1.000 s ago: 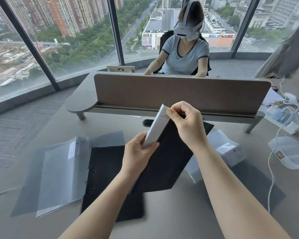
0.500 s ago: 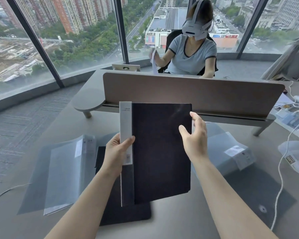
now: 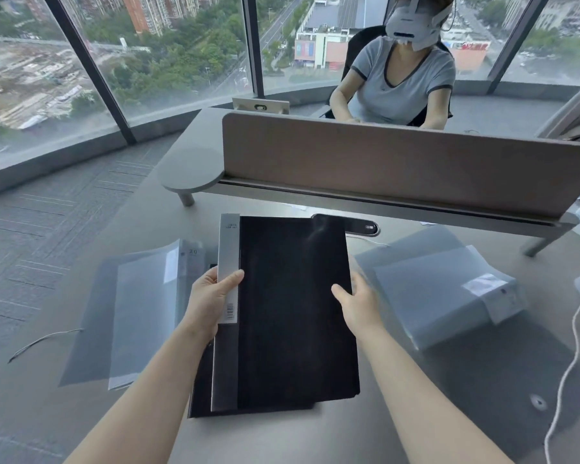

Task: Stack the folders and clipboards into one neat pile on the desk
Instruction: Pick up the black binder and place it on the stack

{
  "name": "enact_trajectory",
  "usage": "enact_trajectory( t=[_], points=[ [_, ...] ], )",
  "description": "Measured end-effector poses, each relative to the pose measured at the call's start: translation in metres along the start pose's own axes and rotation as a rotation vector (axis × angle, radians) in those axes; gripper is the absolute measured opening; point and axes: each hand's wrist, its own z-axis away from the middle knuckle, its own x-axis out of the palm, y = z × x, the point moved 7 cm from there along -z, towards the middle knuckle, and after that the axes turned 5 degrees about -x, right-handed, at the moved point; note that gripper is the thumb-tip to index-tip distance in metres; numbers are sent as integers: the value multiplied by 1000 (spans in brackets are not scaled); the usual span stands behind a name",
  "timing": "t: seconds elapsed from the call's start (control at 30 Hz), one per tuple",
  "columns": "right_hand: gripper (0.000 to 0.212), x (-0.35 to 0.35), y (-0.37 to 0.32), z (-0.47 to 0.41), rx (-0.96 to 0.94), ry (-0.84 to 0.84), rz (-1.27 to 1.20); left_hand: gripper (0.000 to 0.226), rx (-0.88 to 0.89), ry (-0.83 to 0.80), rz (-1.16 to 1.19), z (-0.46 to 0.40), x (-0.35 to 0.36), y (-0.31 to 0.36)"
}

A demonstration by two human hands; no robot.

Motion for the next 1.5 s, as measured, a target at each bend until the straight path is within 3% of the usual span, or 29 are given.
enact_trajectory(
  t=[0.2,0.43,0.77,1.0,1.1,1.2,1.33,1.5],
  points=[
    [3,31,53,6,165,43,33,17,-50,67,-194,-11,-29,-36],
    [16,64,77,5,249,-16,44,47,-33,81,-367,-24,-54,-57],
    [30,87,80,-6,301,-61,272,58,-79,156,-532,-49,-77,-75],
    [51,94,86,-8,327,-113,421,65,-129,173,-607,-54,-86,-87],
    [40,98,81,-7,342,-133,369,65,-130,171,-598,-49,-85,-86],
    [59,98,80,-10,368,-101,276,56,-146,167,-590,-48,-82,-90],
    [59,92,80,-12,425,-27,129,45,-190,166,-539,-50,-83,-94],
    [50,81,90,-10,483,38,78,56,-229,155,-478,-65,-96,-113]
  ],
)
